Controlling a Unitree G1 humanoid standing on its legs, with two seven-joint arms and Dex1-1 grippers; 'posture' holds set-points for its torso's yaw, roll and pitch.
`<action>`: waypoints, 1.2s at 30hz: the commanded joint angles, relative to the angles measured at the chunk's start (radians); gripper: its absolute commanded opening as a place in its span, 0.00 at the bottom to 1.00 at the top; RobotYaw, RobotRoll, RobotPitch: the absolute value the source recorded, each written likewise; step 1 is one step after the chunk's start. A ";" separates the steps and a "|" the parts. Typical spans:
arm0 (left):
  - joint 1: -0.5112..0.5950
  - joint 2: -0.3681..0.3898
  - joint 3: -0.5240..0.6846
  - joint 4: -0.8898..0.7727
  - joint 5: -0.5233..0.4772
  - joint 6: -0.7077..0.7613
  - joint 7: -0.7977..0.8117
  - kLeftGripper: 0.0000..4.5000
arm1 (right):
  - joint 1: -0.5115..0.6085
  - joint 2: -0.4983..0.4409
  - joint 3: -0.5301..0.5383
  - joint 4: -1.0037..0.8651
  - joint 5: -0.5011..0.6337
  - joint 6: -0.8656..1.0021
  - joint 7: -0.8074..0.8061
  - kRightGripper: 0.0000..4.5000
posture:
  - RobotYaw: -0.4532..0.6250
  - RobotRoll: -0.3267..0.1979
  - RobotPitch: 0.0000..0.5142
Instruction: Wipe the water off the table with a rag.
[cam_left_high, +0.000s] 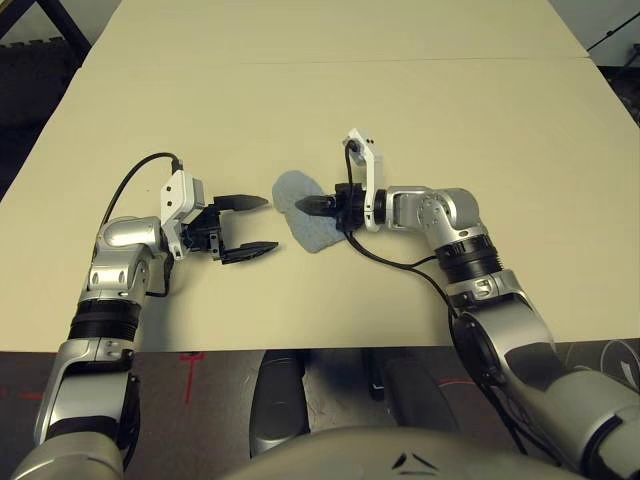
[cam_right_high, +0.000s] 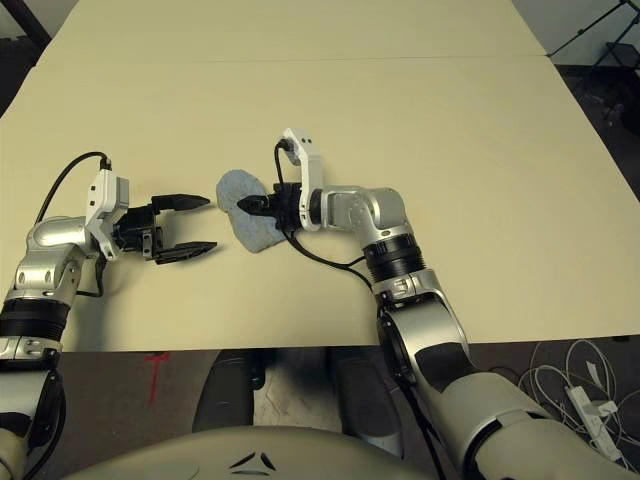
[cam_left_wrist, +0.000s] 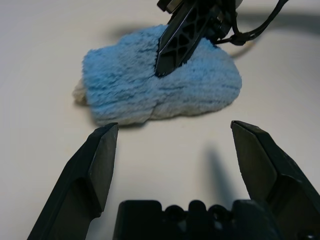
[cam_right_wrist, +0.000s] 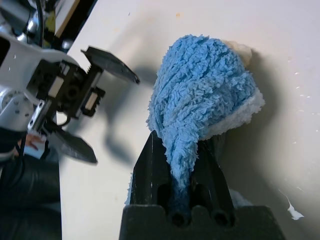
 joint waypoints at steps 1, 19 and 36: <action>-0.011 -0.008 -0.012 0.031 0.020 -0.009 -0.004 1.00 | 0.063 -0.082 -0.008 -0.022 0.002 0.061 0.001 0.02 | 0.57 0.62 0.40; -0.057 -0.030 -0.020 0.103 0.037 -0.047 -0.021 1.00 | 0.144 -0.505 -0.185 -0.122 0.100 0.124 0.044 0.02 | 0.53 0.62 0.39; -0.093 -0.045 -0.029 0.153 0.046 -0.071 -0.037 1.00 | 0.008 -0.739 -0.337 0.147 0.075 -0.002 0.089 0.02 | 0.50 0.62 0.37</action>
